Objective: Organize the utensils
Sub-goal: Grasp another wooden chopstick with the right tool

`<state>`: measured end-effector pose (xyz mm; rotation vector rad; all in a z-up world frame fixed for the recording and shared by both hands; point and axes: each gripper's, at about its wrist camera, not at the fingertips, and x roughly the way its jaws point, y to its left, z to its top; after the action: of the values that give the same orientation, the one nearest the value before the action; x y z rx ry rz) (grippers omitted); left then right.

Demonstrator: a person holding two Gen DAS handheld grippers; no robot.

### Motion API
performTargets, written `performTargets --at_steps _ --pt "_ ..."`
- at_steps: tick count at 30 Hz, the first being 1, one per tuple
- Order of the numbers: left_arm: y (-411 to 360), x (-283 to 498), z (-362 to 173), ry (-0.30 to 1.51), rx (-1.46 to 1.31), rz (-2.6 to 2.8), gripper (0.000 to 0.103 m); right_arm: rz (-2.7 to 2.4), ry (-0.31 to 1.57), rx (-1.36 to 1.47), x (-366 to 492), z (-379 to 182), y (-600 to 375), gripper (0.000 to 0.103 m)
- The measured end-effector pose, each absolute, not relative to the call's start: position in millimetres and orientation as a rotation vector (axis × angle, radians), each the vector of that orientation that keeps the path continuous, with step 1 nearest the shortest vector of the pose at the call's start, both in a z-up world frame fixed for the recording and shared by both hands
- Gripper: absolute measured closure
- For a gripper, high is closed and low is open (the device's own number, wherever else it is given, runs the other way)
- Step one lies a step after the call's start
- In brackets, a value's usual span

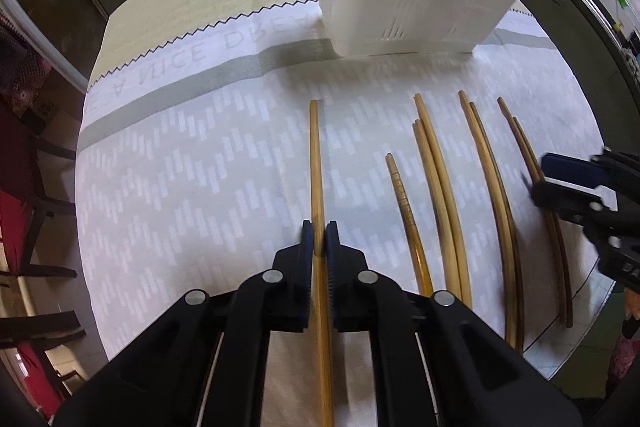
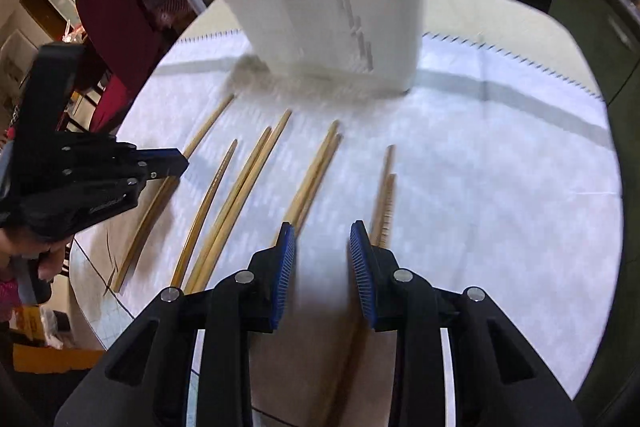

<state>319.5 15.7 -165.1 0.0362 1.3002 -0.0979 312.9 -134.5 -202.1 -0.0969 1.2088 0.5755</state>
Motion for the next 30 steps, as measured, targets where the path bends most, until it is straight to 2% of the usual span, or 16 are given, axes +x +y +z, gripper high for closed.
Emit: performTargets --at_steps 11,13,17,19,22,30 --pt "15.4 318.2 -164.1 1.297 0.037 -0.108 0.096 0.542 1.245 -0.143 322.9 -213.3 -113.1 0.072" --pt "16.1 318.3 -164.4 1.296 0.036 -0.107 0.096 0.519 1.246 -0.162 324.1 -211.8 -111.5 0.076" --pt "13.7 318.0 -164.1 1.294 0.038 -0.11 0.096 0.507 1.252 -0.181 322.7 -211.6 -111.1 0.077" --pt "15.7 318.0 -164.0 1.295 0.037 -0.111 0.096 0.515 1.245 -0.181 322.8 -210.9 -106.9 0.085" --pt "15.3 317.7 -163.7 1.292 0.035 -0.112 0.096 0.53 1.223 -0.171 320.9 -207.5 -102.8 0.088" --pt "15.6 317.5 -164.2 1.292 0.039 -0.115 0.095 0.557 1.231 -0.173 321.1 -206.4 -90.1 0.088"
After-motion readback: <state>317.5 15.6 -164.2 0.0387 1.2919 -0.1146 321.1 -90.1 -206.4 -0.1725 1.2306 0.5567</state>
